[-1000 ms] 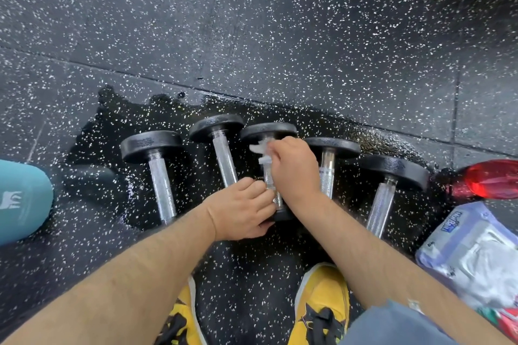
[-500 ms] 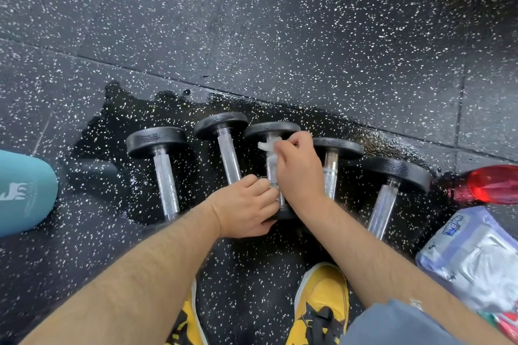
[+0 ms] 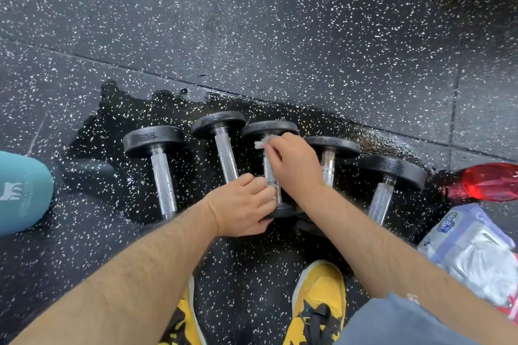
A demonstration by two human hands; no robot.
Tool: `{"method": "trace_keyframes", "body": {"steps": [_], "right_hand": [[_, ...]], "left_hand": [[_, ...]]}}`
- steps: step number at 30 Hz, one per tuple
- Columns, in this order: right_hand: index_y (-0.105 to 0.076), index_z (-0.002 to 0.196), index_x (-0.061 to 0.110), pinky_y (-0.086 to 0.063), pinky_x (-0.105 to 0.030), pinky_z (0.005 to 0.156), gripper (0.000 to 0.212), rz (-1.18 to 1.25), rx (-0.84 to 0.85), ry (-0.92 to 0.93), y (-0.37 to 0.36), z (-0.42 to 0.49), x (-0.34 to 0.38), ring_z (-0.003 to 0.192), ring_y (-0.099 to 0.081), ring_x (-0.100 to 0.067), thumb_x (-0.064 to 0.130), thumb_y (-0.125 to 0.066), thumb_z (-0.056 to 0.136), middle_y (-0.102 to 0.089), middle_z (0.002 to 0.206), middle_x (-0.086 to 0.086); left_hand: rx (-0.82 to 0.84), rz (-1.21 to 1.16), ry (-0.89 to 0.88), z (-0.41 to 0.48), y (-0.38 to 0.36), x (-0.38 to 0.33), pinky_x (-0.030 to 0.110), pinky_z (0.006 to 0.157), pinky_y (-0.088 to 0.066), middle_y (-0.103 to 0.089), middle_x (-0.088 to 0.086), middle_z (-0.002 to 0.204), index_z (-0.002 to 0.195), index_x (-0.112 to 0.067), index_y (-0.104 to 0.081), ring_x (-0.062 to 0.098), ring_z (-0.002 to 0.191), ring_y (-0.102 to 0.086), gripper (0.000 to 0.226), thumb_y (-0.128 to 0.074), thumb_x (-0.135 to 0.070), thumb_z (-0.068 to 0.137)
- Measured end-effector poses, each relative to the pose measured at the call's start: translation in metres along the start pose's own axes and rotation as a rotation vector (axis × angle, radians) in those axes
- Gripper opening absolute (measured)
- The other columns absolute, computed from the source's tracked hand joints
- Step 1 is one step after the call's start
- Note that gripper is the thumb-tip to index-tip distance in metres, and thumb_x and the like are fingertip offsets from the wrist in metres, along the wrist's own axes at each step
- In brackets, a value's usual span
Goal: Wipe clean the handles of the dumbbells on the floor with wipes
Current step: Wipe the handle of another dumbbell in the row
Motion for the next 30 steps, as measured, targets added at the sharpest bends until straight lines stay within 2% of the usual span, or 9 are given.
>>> {"method": "trace_keyframes", "body": {"steps": [3,8,10,13,17,20,25,27,30], "right_hand": [[-0.069,0.088,0.012,-0.038,-0.031,0.054,0.011,0.030,0.022,0.020,-0.004,-0.005,0.003,0.069,-0.047,-0.018,0.017,-0.063,0.096,-0.051,0.075,0.002],[-0.062,0.071,0.010,-0.032,-0.027,0.048,0.021,-0.050,0.005,0.013,-0.012,0.007,0.011,0.061,-0.049,-0.024,0.014,-0.066,0.091,-0.051,0.070,-0.002],[-0.064,0.073,0.011,-0.038,-0.030,0.048,0.019,-0.040,0.075,0.022,-0.015,0.001,0.011,0.064,-0.052,-0.026,0.016,-0.062,0.092,-0.054,0.072,-0.002],[-0.067,0.082,0.013,-0.038,-0.030,0.051,0.015,-0.010,0.077,0.031,-0.011,0.000,0.005,0.066,-0.053,-0.025,0.018,-0.060,0.093,-0.053,0.073,0.000],[-0.072,0.107,0.017,-0.050,-0.037,0.063,0.018,0.100,0.065,-0.069,-0.010,0.002,-0.003,0.076,-0.058,-0.024,0.025,-0.058,0.100,-0.059,0.082,0.001],[-0.067,0.112,0.020,-0.050,-0.033,0.076,0.017,0.249,0.146,-0.147,-0.011,-0.015,0.000,0.087,-0.061,-0.016,0.023,-0.052,0.102,-0.066,0.095,0.005],[-0.052,0.104,0.021,-0.037,-0.017,0.058,0.007,0.426,0.171,-0.400,-0.009,-0.005,-0.014,0.068,-0.055,-0.002,0.028,-0.051,0.103,-0.060,0.079,0.014],[-0.051,0.103,0.023,-0.036,-0.013,0.054,0.005,0.476,0.171,-0.429,-0.008,-0.010,-0.014,0.063,-0.054,0.001,0.028,-0.051,0.103,-0.060,0.077,0.011],[-0.055,0.097,0.027,-0.040,-0.013,0.057,0.004,0.513,0.159,-0.405,-0.007,-0.016,-0.011,0.062,-0.051,-0.001,0.027,-0.056,0.101,-0.058,0.072,0.008]], "left_hand": [[-0.008,0.005,0.007,0.001,-0.001,0.001,0.036,0.072,-0.036,-0.055,0.003,0.084,0.086,-0.014,-0.060,0.024,0.078,-0.045,0.035,-0.057,-0.047,0.094],[-0.007,-0.023,0.017,0.001,-0.001,0.000,0.037,0.071,-0.039,-0.057,0.003,0.087,0.086,-0.013,-0.061,0.024,0.078,-0.046,0.034,-0.057,-0.046,0.094],[-0.015,-0.027,0.021,0.001,-0.001,0.000,0.036,0.071,-0.040,-0.058,0.003,0.086,0.086,-0.013,-0.063,0.024,0.078,-0.047,0.034,-0.058,-0.046,0.093],[-0.013,-0.019,0.022,0.002,0.001,0.001,0.035,0.072,-0.039,-0.058,0.002,0.088,0.088,-0.014,-0.062,0.023,0.079,-0.046,0.035,-0.057,-0.047,0.094],[-0.014,0.001,0.011,0.002,0.003,0.000,0.035,0.071,-0.038,-0.054,0.002,0.086,0.087,-0.014,-0.057,0.023,0.080,-0.039,0.035,-0.057,-0.049,0.094],[-0.024,-0.003,0.016,0.000,0.003,0.001,0.035,0.071,-0.036,-0.053,0.002,0.086,0.087,-0.013,-0.057,0.023,0.080,-0.038,0.035,-0.057,-0.048,0.094],[0.003,0.002,0.012,0.001,0.003,0.002,0.035,0.072,-0.038,-0.054,0.002,0.088,0.087,-0.014,-0.057,0.023,0.081,-0.038,0.036,-0.057,-0.049,0.094],[0.002,0.004,0.012,0.001,0.003,0.000,0.035,0.072,-0.039,-0.054,0.002,0.088,0.085,-0.014,-0.057,0.023,0.082,-0.037,0.036,-0.058,-0.049,0.092],[-0.003,0.000,0.014,0.002,0.004,0.002,0.035,0.071,-0.040,-0.054,0.002,0.085,0.084,-0.014,-0.058,0.023,0.080,-0.038,0.036,-0.060,-0.049,0.092]]}}
Point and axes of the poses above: each hand's wrist, its own z-axis towards the middle knuckle, its own y-axis out of the back of the hand, x = y × z, the point moved 4 cm from there along z, towards the middle knuckle
